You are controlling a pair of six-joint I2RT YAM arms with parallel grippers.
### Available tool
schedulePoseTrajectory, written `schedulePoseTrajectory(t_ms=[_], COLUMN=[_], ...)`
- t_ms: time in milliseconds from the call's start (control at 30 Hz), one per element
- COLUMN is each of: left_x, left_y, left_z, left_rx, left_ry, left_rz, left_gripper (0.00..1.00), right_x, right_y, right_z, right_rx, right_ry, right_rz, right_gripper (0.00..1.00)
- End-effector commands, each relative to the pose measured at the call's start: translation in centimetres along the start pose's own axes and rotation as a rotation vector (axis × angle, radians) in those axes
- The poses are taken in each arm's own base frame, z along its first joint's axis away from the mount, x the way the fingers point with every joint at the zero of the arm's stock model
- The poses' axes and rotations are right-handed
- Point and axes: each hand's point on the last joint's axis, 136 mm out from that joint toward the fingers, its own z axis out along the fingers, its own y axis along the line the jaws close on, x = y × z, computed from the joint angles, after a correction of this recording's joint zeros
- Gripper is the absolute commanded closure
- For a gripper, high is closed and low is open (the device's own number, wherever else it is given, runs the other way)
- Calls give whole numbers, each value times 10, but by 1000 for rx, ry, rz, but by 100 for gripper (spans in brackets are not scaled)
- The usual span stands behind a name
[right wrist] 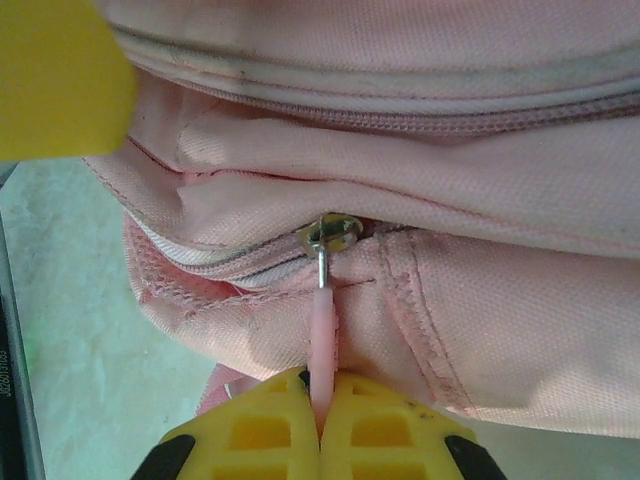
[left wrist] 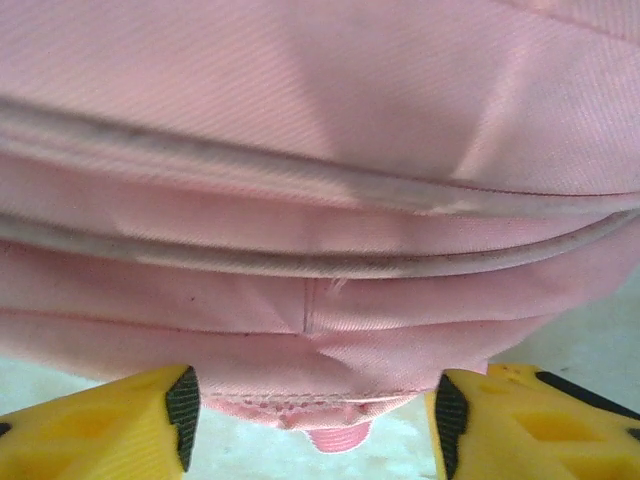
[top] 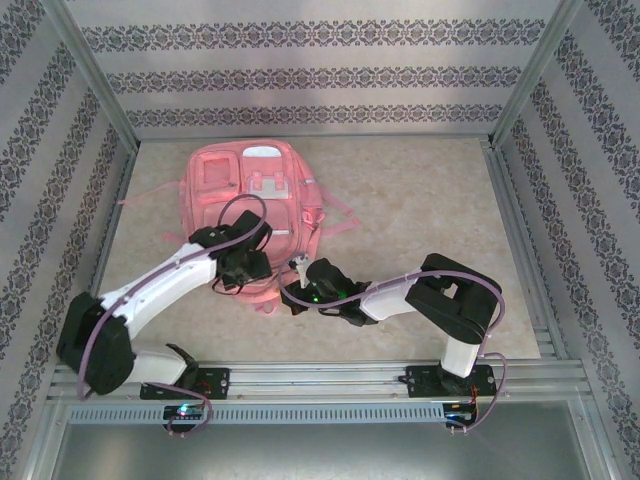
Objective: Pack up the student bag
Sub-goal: Zip the student bag at the top-left of the table.
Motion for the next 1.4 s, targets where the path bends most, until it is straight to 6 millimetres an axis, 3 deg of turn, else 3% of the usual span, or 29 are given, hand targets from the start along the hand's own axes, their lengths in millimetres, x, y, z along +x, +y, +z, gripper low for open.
schedulePoseTrajectory(t_ms=[0, 167, 367, 500, 733, 1000, 1367], left_x=[-6, -17, -34, -33, -18, -20, -56], left_y=[-3, 11, -16, -20, -2, 13, 23], left_z=[-6, -9, -25, -18, 5, 16, 21], left_rx=[106, 156, 368, 387, 321, 266, 255], left_ry=[-75, -152, -216, -199, -163, -197, -294], left_rz=[-178, -342, -431, -459, -520, -562, -634], left_gripper=[32, 32, 42, 50, 52, 50, 60], right_x=[1, 0, 2, 2, 3, 3, 7], right_y=[-5, -4, -3, -4, -8, -8, -2], right_z=[2, 5, 7, 6, 5, 8, 11], right_rx=[12, -6, -20, -17, -2, -13, -37], right_ry=[-32, -45, -44, -49, -58, -56, -45], right_rz=[22, 44, 54, 58, 60, 68, 69], right_gripper=[100, 100, 100, 100, 100, 100, 100])
